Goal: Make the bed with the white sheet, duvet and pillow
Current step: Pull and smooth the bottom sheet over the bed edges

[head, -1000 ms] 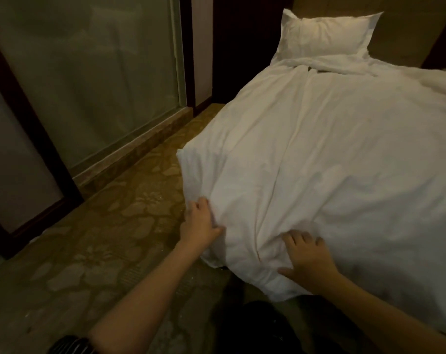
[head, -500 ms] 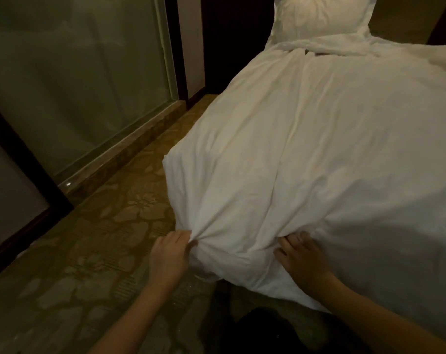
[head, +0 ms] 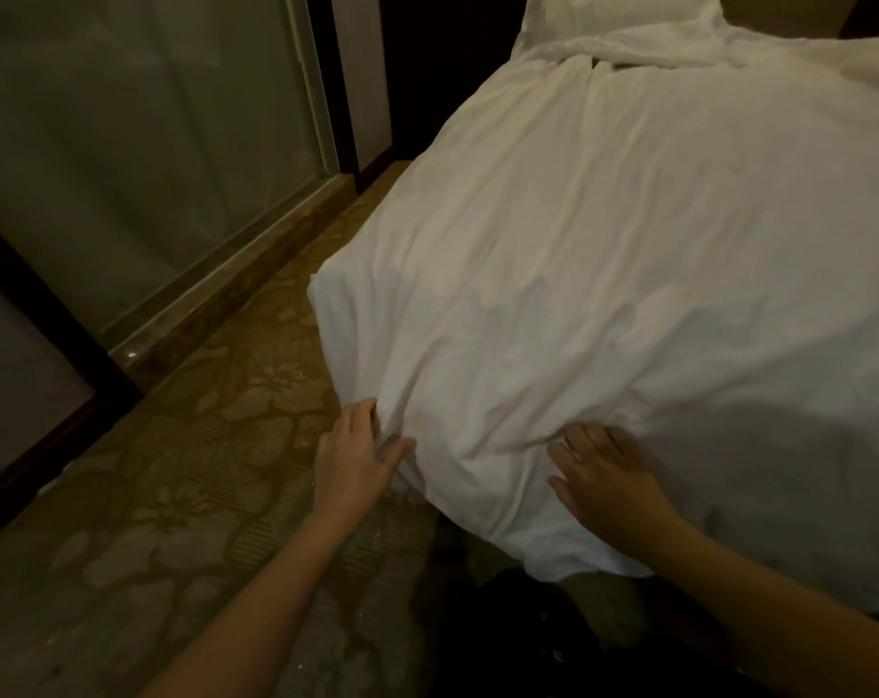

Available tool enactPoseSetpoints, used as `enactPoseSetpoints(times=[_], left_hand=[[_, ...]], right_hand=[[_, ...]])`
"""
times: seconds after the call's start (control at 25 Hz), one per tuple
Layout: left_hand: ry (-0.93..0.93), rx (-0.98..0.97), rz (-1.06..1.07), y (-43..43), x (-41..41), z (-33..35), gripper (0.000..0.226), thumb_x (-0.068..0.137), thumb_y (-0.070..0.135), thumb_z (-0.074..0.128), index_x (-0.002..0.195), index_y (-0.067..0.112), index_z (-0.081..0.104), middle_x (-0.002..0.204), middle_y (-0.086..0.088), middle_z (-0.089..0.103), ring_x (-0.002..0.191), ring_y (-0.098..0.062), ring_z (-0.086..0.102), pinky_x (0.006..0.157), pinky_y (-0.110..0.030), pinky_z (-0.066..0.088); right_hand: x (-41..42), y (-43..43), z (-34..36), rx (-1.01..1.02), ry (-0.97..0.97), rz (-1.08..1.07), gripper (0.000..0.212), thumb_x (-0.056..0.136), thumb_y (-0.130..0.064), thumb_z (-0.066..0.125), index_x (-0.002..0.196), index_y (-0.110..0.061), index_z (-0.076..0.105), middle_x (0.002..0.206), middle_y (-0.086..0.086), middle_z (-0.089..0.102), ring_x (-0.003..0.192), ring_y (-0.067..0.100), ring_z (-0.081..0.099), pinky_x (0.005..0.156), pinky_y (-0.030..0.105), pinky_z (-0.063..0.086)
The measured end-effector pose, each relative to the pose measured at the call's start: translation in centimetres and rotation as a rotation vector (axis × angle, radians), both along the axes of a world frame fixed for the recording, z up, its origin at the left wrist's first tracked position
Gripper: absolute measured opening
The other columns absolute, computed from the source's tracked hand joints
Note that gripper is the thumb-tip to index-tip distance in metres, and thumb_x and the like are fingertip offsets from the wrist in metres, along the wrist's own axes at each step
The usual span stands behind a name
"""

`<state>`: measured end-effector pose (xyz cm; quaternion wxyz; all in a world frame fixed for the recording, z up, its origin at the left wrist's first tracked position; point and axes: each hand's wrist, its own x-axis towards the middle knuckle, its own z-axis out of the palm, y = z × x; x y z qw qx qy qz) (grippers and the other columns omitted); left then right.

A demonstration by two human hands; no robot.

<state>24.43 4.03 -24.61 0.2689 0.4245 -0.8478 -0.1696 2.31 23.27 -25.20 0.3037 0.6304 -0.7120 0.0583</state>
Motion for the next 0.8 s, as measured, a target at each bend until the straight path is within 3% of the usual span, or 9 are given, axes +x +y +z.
enactPoseSetpoints(times=[0.12, 0.28, 0.4, 0.6, 0.68, 0.8], left_hand=[[0.119, -0.145, -0.036, 0.0, -0.4, 1.4, 0.054, 0.080, 0.046, 0.068, 0.120, 0.014, 0.050, 0.109, -0.005, 0.052, 0.094, -0.021, 0.053, 0.077, -0.037, 0.048], [0.189, -0.511, -0.252, 1.2, -4.6, 4.1, 0.046, 0.080, 0.050, 0.055, 0.113, 0.019, 0.048, 0.102, -0.008, 0.056, 0.095, -0.018, 0.045, 0.078, -0.029, 0.039], [0.185, -0.632, -0.413, 3.8, -9.9, 6.0, 0.043, 0.081, 0.049, 0.056, 0.111, 0.020, 0.050, 0.099, -0.007, 0.059, 0.092, -0.022, 0.050, 0.077, -0.033, 0.039], [0.031, -0.524, -0.494, 9.3, -16.2, 7.3, 0.051, 0.072, 0.060, 0.055, 0.095, 0.014, 0.056, 0.084, -0.005, 0.057, 0.073, -0.026, 0.058, 0.058, -0.031, 0.045], [-0.128, -0.418, -0.420, 11.1, -17.9, 8.8, 0.065, 0.069, 0.064, 0.064, 0.103, 0.010, 0.053, 0.097, -0.010, 0.057, 0.087, -0.030, 0.060, 0.064, -0.034, 0.049], [-0.397, -0.222, -0.238, 12.1, -19.7, 9.9, 0.067, 0.082, 0.065, 0.053, 0.119, 0.010, 0.046, 0.122, -0.009, 0.052, 0.113, -0.027, 0.053, 0.084, -0.036, 0.045]], right_hand=[[0.9, -0.4, 1.6, -0.010, -0.039, -0.009, 0.030, 0.079, -0.038, 0.047, 0.090, -0.015, 0.062, 0.089, 0.008, 0.063, 0.088, 0.025, 0.047, 0.075, 0.037, 0.033], [0.1, 0.9, 4.3, -0.136, -0.016, -0.007, 0.032, 0.080, -0.036, 0.049, 0.096, -0.011, 0.061, 0.094, 0.012, 0.061, 0.087, 0.028, 0.046, 0.074, 0.039, 0.033], [-2.7, 3.4, 6.9, -0.248, -0.061, -0.196, 0.041, 0.077, -0.042, 0.051, 0.103, -0.010, 0.052, 0.100, 0.014, 0.053, 0.088, 0.031, 0.046, 0.076, 0.041, 0.034], [-6.7, 10.8, 8.8, -0.072, -0.199, -0.665, 0.057, 0.073, -0.059, 0.044, 0.090, -0.006, 0.052, 0.083, 0.015, 0.051, 0.074, 0.033, 0.049, 0.065, 0.039, 0.031], [-7.9, 13.2, 8.5, 0.018, -0.309, -0.774, 0.062, 0.075, -0.062, 0.039, 0.078, -0.003, 0.056, 0.072, 0.017, 0.053, 0.065, 0.033, 0.052, 0.061, 0.039, 0.037], [-9.2, 13.4, 7.9, 0.061, -0.468, -0.703, 0.080, 0.090, -0.064, 0.021, 0.066, 0.001, 0.060, 0.063, 0.019, 0.054, 0.055, 0.032, 0.056, 0.051, 0.035, 0.046]])
